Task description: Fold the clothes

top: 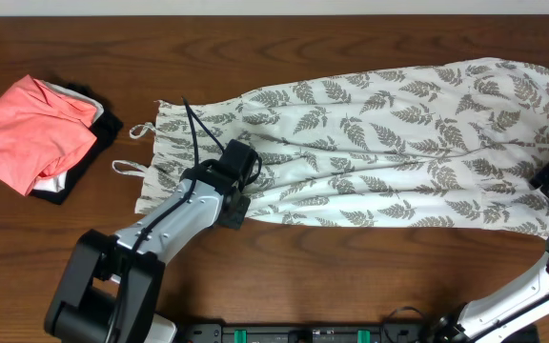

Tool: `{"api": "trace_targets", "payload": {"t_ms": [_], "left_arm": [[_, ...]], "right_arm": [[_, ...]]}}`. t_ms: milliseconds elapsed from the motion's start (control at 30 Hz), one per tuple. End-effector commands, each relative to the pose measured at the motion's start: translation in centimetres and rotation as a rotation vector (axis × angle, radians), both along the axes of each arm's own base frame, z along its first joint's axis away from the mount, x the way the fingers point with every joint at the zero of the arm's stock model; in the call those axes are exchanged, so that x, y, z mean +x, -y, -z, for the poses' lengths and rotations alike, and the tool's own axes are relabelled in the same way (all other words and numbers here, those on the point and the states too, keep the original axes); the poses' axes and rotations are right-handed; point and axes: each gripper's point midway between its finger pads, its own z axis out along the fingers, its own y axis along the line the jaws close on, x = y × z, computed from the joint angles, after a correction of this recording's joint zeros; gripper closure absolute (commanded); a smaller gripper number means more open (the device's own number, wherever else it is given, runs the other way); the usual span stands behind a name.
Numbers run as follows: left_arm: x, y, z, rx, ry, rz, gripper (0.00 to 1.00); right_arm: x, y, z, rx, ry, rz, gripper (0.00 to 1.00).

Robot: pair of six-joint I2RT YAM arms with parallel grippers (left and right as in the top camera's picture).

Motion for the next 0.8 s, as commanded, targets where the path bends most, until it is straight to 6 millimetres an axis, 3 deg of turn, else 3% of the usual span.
{"api": "trace_targets", "payload": {"t_ms": [0,167,333,500,767], "left_arm": [[0.2,-0.3,0.2,0.010,0.004,0.002,0.94],[2.4,-1.4,-1.5,0.096,0.102,-0.015,0.94],[4.7,-4.8,-3.5,0.276,0.228,-0.069,0.94],[6.3,-6.7,-3.9,0.265,0.279,-0.152,0.94],[10.0,-6.3,-5.2,0.209,0.424,-0.149,0.93]], "right_arm": [[-4.3,-1.9,5.7,0.108,-0.155,0.044,0.50],[-4.3,-1.9,5.7,0.108,-0.155,0.044,0.50],[-4.2,-1.9,5.8,0.105,-0.153,0.044,0.50],[-4.1,-1.8,5.8,0.103,-0.150,0.044,0.50],[-4.1,-1.8,5.8,0.103,-0.150,0.044,0.50]]}}
